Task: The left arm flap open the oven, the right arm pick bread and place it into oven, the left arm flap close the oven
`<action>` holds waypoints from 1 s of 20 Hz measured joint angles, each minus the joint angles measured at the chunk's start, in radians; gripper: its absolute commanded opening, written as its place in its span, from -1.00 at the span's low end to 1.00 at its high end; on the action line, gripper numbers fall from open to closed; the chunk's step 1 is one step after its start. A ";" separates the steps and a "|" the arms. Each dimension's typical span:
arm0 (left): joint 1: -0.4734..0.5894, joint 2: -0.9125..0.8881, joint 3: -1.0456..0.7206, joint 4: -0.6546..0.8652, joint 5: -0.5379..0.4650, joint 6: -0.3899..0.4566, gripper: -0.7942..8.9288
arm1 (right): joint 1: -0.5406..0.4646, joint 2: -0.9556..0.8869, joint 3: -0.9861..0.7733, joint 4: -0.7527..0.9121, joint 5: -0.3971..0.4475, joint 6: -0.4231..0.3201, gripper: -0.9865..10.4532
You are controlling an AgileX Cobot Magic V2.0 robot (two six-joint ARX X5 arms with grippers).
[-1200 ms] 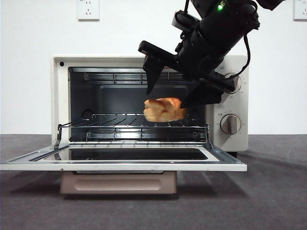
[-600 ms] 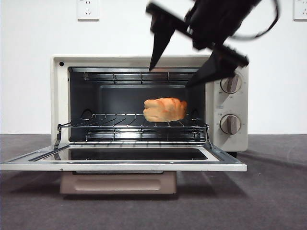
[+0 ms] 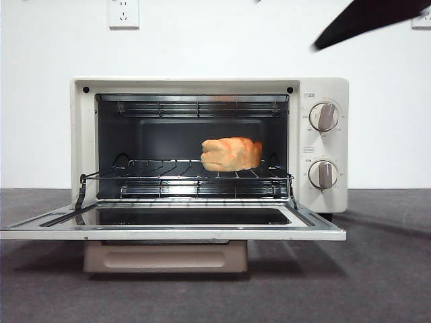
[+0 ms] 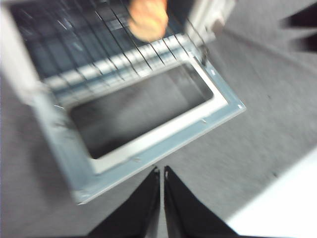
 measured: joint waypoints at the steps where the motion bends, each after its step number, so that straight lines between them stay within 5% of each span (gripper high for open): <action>1: 0.036 0.031 0.000 0.016 0.060 0.009 -0.81 | 0.000 -0.047 0.000 -0.043 0.000 -0.008 -0.13; 6: 0.310 0.193 0.000 0.109 0.409 0.038 -0.81 | 0.000 -0.270 0.034 -0.268 0.002 -0.018 -0.13; 11: 0.581 0.335 -0.006 0.129 0.609 0.071 -0.81 | 0.000 -0.397 0.096 -0.453 0.068 -0.019 -0.13; 20: 0.773 0.394 -0.332 0.399 0.684 0.026 -0.81 | 0.000 -0.428 0.209 -0.595 0.120 -0.019 -0.13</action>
